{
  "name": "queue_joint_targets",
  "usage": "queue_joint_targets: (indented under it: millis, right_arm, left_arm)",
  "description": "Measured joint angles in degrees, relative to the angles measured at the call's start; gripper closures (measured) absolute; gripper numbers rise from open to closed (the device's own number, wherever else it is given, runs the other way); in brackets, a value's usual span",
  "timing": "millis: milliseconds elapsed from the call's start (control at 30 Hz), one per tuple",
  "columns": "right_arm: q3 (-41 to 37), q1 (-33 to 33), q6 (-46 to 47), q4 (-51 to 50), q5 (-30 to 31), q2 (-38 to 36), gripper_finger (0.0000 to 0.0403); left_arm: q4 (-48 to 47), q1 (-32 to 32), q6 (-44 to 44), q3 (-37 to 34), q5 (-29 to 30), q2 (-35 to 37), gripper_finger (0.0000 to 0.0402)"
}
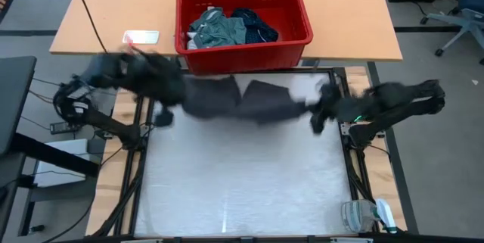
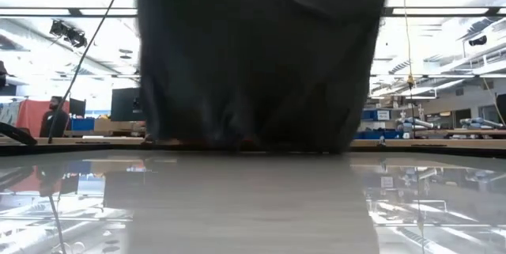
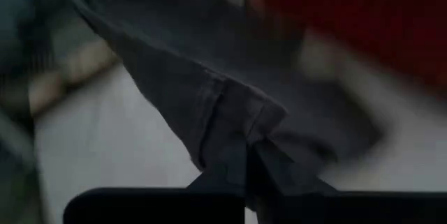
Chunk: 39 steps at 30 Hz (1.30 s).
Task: Fold laundry
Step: Fold the black pants
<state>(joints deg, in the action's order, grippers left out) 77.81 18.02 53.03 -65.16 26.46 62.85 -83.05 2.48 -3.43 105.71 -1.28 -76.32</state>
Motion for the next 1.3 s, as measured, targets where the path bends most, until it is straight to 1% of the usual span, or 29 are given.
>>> queue_joint_targets:
  millis: [67,133,200,267,367,433,467,600,667,767,833,867,933,1033,1067,1100,1200,1300]
  right_arm:
    - [-6.0,2.9,6.5,0.0,-8.3,1.0,0.0394]
    - [-12.7,5.4,10.6,4.0,-15.3,1.7,0.0394]
    - [-19.3,7.7,13.4,11.0,-22.1,2.6,0.0394]
    - [-25.1,9.7,16.0,19.0,-26.6,3.9,0.0394]
    - [-31.8,11.9,19.3,30.2,-33.1,5.4,0.039]
    - [-35.4,12.7,21.0,34.2,-37.2,6.6,0.0379]
    - [-36.6,13.0,21.5,34.8,-39.0,7.1,0.037]
    - [-38.1,12.8,20.1,35.3,-47.0,7.2,0.0318]
    - [-37.8,12.6,18.9,35.4,-49.2,6.2,0.029]
    - [-36.2,12.1,16.9,36.5,-49.9,3.9,0.0253]
    - [-35.7,11.4,16.0,36.0,-47.9,2.2,0.0235]
    - [-35.5,10.7,15.5,35.9,-45.9,1.4,0.0228]
    - [-35.4,9.0,14.0,35.7,-39.1,-0.1,0.0221]
    - [-35.5,4.4,11.5,34.3,-25.4,-0.3,0.0221]
    - [-35.7,1.9,10.4,34.4,-22.4,0.2,0.0223]
    - [-36.0,-0.8,9.2,34.5,-20.6,1.0,0.0225]
    - [-37.5,-9.4,4.1,36.4,-20.2,4.9,0.0236]
    - [-39.2,-16.3,-0.8,41.7,-23.4,9.9,0.025]
  left_arm:
    - [3.4,-5.3,6.5,-8.0,-0.4,-0.4,0.0395]
    - [10.0,-10.0,12.2,-17.0,-2.9,-0.6,0.0394]
    - [18.2,-14.0,18.6,-25.8,-6.6,-0.6,0.0394]
    - [28.4,-17.4,26.1,-34.0,-10.5,-1.1,0.0392]
    - [41.4,-20.9,37.9,-42.5,-14.4,-1.2,0.0379]
    - [47.9,-22.3,44.4,-45.6,-14.9,-1.1,0.0362]
    - [49.5,-22.7,46.5,-46.5,-15.0,-1.3,0.0352]
    - [50.1,-23.9,50.9,-47.1,-15.0,-1.3,0.0308]
    - [50.1,-24.6,52.8,-47.1,-15.5,-1.2,0.0287]
    - [49.4,-25.5,54.6,-47.1,-15.5,-0.7,0.0261]
    - [47.9,-25.6,55.6,-47.0,-14.4,-0.7,0.0249]
    - [47.3,-25.5,55.6,-47.0,-13.4,-0.7,0.0245]
    - [46.3,-24.9,55.1,-47.1,-10.5,-0.8,0.0241]
    - [43.6,-22.0,53.1,-47.0,-4.7,-0.7,0.024]
    - [42.8,-20.4,52.2,-47.1,-3.1,-0.7,0.0239]
    - [42.4,-18.6,50.9,-47.1,-2.1,-0.7,0.0239]
    - [42.6,-12.7,47.0,-47.1,-1.3,-0.7,0.0239]
    - [42.0,-7.6,44.5,-47.1,-1.1,-0.7,0.0239]
